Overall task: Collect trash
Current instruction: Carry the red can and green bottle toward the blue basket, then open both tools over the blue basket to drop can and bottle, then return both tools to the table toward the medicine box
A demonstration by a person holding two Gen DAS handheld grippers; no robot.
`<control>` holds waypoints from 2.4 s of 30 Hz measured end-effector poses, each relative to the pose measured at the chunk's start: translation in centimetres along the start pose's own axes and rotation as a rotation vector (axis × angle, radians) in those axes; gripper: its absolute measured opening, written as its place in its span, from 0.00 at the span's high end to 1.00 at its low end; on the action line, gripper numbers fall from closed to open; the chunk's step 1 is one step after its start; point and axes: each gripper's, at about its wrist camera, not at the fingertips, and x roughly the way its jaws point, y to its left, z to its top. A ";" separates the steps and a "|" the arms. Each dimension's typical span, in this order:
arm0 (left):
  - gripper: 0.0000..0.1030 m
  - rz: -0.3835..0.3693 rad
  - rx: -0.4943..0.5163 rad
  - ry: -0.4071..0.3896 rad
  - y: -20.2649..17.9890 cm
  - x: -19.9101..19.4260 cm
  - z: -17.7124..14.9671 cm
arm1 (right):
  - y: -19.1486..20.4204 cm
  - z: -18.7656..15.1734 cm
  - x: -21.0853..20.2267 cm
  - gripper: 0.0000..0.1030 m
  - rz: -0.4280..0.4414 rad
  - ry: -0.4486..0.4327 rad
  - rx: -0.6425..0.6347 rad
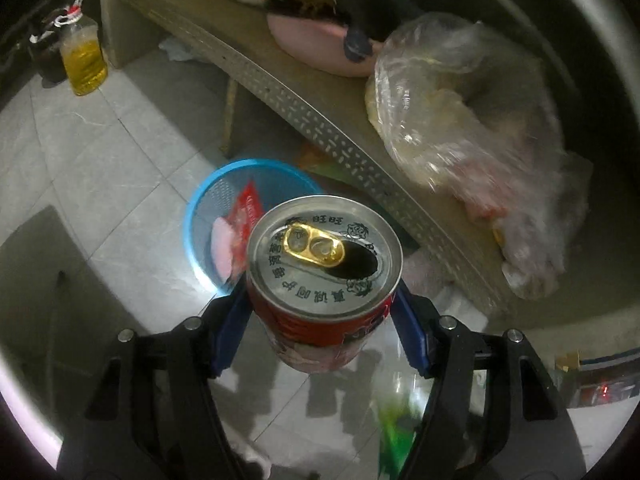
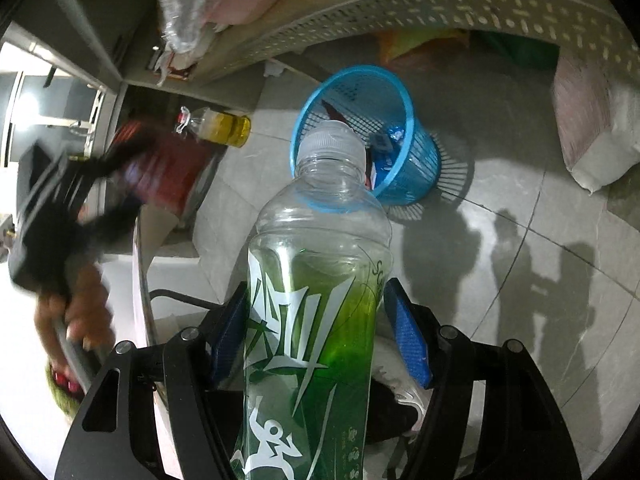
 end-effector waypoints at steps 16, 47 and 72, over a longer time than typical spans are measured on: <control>0.21 0.006 -0.121 -0.150 4.4 -5.9 -0.6 | 1.1 4.1 5.8 0.37 -0.183 -0.007 -0.138; 0.19 0.215 -0.126 -0.489 12.4 -30.3 -24.2 | 6.7 -0.7 7.4 0.28 -0.630 -0.303 -0.532; 0.24 0.394 -0.609 -0.765 26.2 -39.7 -43.2 | 37.3 -22.2 4.5 0.37 0.227 0.030 -1.116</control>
